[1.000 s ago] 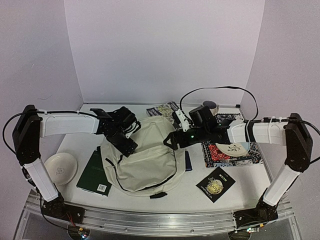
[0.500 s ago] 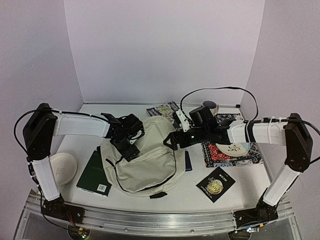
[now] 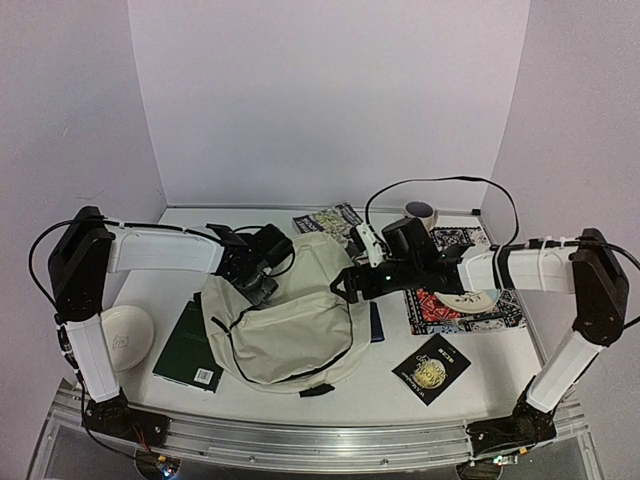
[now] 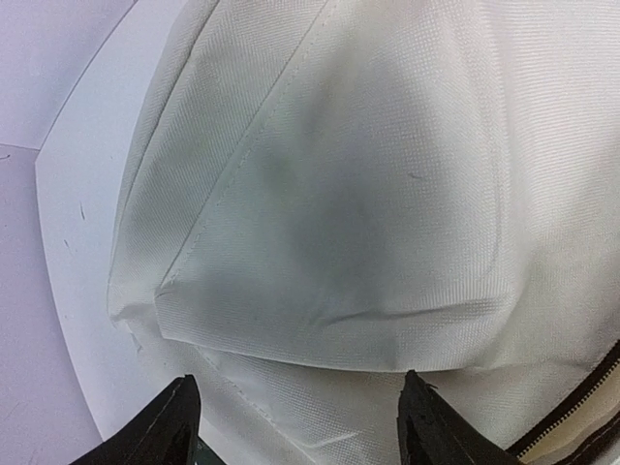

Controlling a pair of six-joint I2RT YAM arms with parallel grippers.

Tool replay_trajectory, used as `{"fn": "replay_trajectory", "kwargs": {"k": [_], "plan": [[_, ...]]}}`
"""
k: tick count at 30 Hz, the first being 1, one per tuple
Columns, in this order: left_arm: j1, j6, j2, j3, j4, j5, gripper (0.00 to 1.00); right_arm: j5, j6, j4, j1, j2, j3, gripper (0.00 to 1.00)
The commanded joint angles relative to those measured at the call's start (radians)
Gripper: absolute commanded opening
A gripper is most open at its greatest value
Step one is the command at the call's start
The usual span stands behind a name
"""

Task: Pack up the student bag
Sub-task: Adjust the lower front pocket of the student bag, then hold the lower front pocket of the student bag.

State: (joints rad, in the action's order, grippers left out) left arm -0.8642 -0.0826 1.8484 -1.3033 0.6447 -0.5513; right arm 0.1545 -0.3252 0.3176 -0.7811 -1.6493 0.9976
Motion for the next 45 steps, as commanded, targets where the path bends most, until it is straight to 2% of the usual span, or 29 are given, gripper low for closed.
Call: {"fn": "replay_trajectory", "kwargs": {"k": [1,6,12,19,26,37,45], "plan": [[0.000,0.027,-0.047,-0.030,-0.023,0.111,0.72,-0.015,-0.008,0.014,-0.005,0.061,-0.015,0.93],[-0.006,0.076,-0.071,0.019,-0.013,0.277,0.78,-0.007,-0.009,0.014,-0.005,0.072,-0.033,0.93],[-0.061,0.056,-0.056,0.050,-0.016,0.319,0.83,0.008,-0.032,0.014,-0.005,0.059,-0.028,0.94],[-0.090,-0.010,-0.003,0.052,-0.045,0.231,0.84,0.032,-0.091,0.016,-0.021,-0.011,0.026,0.95],[-0.099,-0.039,-0.015,0.050,-0.058,0.038,0.85,0.019,-0.155,0.020,-0.029,-0.082,0.059,0.96],[-0.129,-0.082,-0.043,0.087,-0.124,0.130,0.85,-0.139,-0.283,-0.019,-0.058,-0.227,0.182,0.97],[-0.154,-0.113,-0.061,0.120,-0.159,0.131,0.85,-0.223,-0.296,-0.062,-0.078,-0.324,0.230,0.95]]}}
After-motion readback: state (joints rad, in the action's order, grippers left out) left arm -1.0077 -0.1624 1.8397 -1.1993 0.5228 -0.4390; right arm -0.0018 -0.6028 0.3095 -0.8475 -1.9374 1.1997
